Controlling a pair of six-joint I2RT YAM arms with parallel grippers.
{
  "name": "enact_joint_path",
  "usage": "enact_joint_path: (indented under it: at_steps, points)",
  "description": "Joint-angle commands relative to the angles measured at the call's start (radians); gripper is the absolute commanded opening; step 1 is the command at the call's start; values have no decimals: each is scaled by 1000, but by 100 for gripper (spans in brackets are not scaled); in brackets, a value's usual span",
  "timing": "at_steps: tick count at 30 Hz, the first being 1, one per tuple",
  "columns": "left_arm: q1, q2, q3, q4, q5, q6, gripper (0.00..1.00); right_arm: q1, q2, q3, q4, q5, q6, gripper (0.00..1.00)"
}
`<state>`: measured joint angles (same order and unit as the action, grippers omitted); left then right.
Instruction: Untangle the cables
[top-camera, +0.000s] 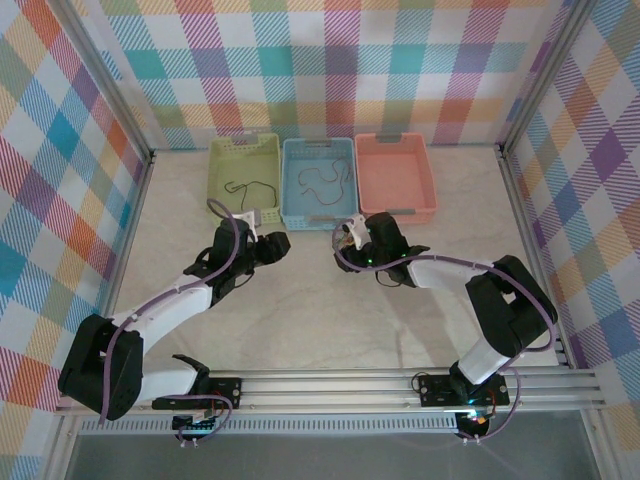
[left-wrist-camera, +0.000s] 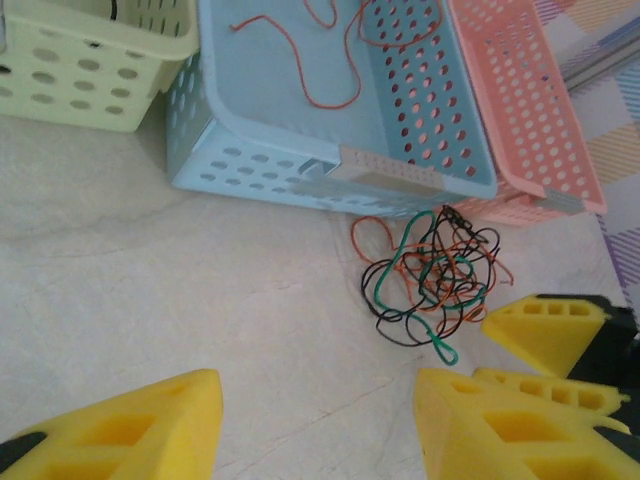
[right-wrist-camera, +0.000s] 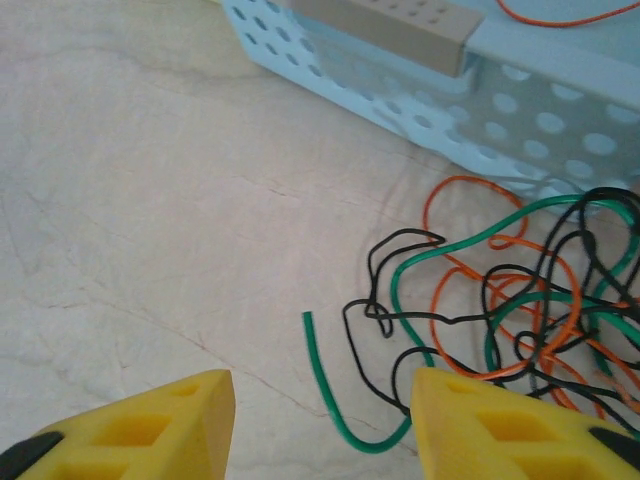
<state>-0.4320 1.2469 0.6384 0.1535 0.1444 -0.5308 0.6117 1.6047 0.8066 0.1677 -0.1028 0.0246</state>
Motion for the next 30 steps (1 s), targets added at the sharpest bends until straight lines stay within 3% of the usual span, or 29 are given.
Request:
enact_joint_path:
  at_steps: [1, 7, 17, 20, 26, 30]
  points:
    - [-10, 3, -13, 98, -12, 18, 53, 11, 24, 43, -40, -32, -31, 51]
    - [-8, 71, -12, 123, -67, 57, 52, 23, 78, 95, -110, -31, -48, 51]
    - [-69, 69, 0, 101, -136, 110, 54, 54, 131, 146, -169, 78, -72, 48]
    - [-77, 65, -3, 98, -151, 115, 54, 57, 133, 146, -169, 87, -77, 38]
    - [-82, 53, -11, 104, -161, 121, 54, 59, 66, 90, -99, 57, -82, 3]
    - [-84, 53, -12, 107, -158, 122, 55, 59, -36, -23, 84, -148, -97, 0]
